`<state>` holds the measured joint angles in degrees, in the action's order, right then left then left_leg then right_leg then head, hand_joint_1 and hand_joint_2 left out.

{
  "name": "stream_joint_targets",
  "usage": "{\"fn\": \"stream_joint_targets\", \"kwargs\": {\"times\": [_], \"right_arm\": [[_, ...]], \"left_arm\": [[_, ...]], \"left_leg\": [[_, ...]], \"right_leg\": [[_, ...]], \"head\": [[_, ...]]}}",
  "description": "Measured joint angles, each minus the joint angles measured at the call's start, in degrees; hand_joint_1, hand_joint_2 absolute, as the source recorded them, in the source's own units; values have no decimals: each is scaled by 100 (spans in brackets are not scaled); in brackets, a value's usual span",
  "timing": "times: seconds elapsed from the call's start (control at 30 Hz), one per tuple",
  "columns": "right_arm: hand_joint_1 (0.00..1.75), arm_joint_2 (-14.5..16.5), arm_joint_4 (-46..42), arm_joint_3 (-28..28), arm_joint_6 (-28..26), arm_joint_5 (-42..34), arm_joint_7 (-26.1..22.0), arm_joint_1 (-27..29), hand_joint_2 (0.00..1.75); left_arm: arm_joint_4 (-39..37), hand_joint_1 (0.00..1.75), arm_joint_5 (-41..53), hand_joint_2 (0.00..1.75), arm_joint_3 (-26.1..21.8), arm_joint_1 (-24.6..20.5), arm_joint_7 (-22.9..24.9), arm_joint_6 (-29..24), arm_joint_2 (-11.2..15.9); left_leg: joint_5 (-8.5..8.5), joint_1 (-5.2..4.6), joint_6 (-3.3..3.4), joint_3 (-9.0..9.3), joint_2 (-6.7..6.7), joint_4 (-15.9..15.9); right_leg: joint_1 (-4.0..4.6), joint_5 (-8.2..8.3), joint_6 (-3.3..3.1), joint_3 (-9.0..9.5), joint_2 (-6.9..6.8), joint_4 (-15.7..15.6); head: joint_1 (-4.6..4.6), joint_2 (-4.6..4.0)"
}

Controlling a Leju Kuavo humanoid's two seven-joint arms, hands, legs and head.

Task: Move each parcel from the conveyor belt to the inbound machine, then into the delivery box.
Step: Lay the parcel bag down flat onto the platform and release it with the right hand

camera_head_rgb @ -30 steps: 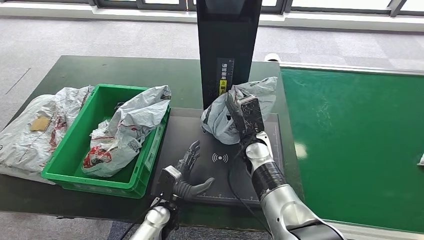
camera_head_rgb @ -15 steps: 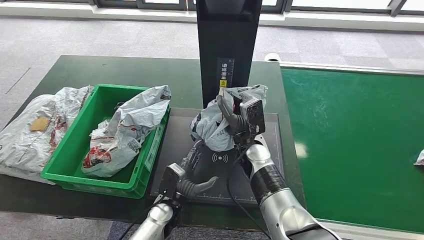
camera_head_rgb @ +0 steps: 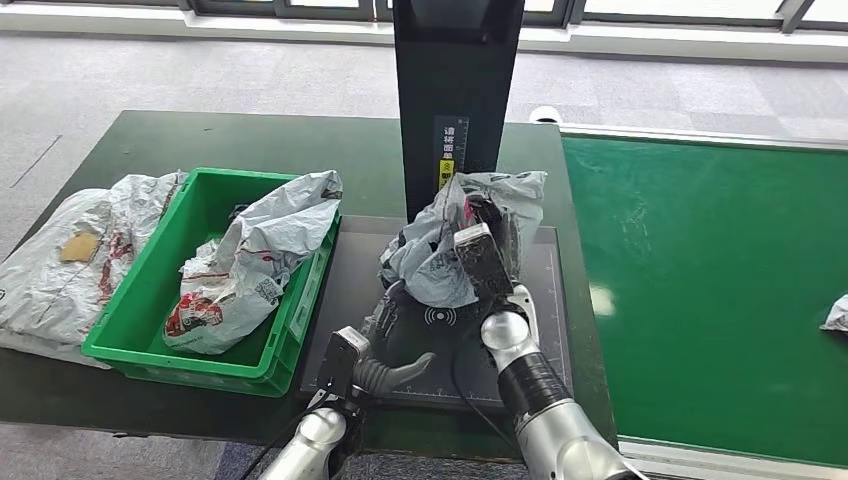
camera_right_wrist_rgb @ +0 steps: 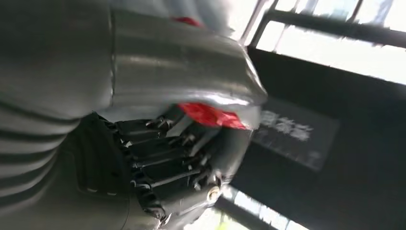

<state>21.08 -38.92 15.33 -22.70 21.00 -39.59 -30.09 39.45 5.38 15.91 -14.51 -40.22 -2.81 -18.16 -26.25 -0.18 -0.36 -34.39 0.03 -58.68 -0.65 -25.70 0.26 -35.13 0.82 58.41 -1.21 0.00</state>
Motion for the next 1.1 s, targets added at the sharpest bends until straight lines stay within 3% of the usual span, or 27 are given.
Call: {"fn": "stream_joint_targets", "kwargs": {"times": [0.13, 0.33, 0.6, 0.97, 1.1], "right_arm": [[0, 9, -104, 153, -638, 372, 154, 406, 0], [0, 17, -263, 208, -727, 485, 208, 637, 0], [0, 7, -948, 211, -955, 1140, 645, 1147, 0], [0, -15, -1206, 216, -955, 1196, 699, 1222, 0], [0, -43, -1363, 219, -1115, 1632, 939, 1341, 0]], "left_arm": [[0, 0, 35, 175, 0, 1, 0, -59, 0], [0, 0, 52, 175, 0, 1, 0, -84, 0], [-9, 0, 118, 175, 0, 1, 0, -84, 0], [-27, 0, 120, 175, 0, 0, 0, -84, -2], [-39, 0, 145, 175, 0, 0, 0, -119, -2]], "left_leg": [[-1, 0, 0, -5, -2, 0], [-1, 0, 1, -5, -2, 0], [-1, 0, 0, -5, -3, 0], [0, 0, 0, -4, -1, 0], [0, 0, 0, -5, -3, 0]], "right_leg": [[0, -1, 1, -3, -1, 0], [0, -1, 1, -4, -2, 0], [0, -1, 1, -5, -2, 0], [0, -1, 1, -5, -1, 0], [0, -1, 1, -5, -3, 0]], "head": [[-1, 0], [-1, 0], [-1, 0], [-1, 0], [0, 0]]}}
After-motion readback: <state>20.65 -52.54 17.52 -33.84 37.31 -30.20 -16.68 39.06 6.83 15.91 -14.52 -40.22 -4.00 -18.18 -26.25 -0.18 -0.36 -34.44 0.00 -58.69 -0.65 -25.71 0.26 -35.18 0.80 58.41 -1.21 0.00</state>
